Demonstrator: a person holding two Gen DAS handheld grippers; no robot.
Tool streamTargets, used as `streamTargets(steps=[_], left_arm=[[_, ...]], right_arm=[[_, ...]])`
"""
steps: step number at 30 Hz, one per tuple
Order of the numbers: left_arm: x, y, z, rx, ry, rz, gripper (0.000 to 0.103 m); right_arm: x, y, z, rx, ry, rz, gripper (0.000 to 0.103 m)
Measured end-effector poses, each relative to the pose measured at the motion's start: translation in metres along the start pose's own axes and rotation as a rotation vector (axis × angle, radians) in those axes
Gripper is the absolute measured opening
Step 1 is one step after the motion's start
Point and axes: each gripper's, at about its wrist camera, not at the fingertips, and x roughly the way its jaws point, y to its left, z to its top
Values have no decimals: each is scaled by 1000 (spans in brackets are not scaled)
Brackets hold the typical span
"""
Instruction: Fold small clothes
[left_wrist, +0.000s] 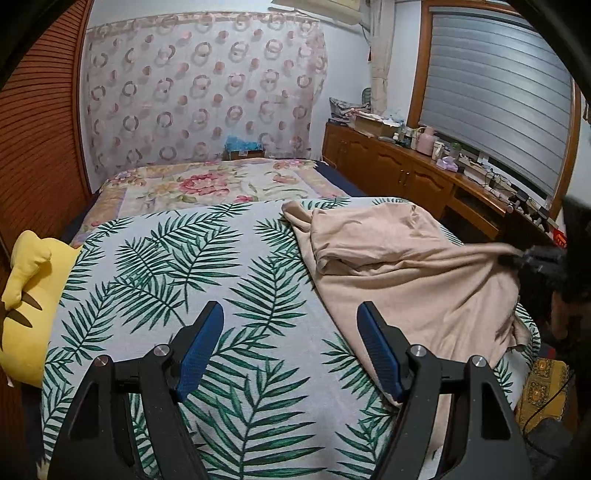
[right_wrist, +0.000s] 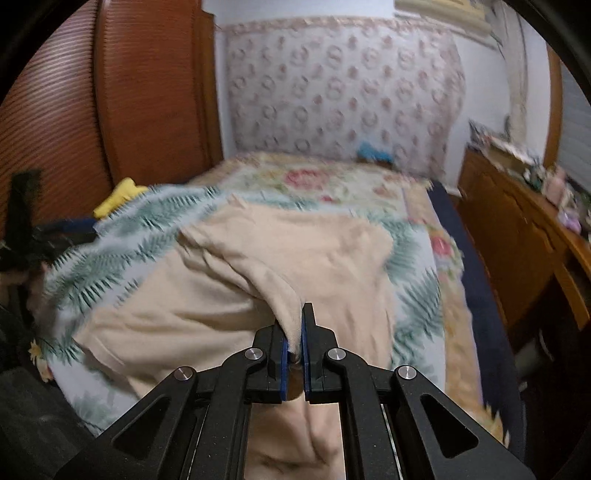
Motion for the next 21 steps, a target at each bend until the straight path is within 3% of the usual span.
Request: streamTargets(steps=[5, 12, 15, 17, 19, 21], left_arm=[[-1, -6, 1, 16, 0, -8, 75], [-6, -12, 1, 23, -11, -14, 75], [-7, -13, 1, 21, -17, -13, 75], [-7, -13, 2, 20, -20, -9, 75], [-8, -12, 2, 16, -25, -6, 75], [-9, -10, 2, 10, -33, 2, 75]], right_arm=[[15, -2, -21, 47, 74, -2, 5], [1, -5, -8, 35, 78, -11, 9], [-14, -2, 3, 12, 51, -29, 23], [-17, -1, 6, -2, 30, -26, 46], [-18, 2, 7, -13, 12, -24, 55], [-13, 6, 15, -22, 5, -24, 56]])
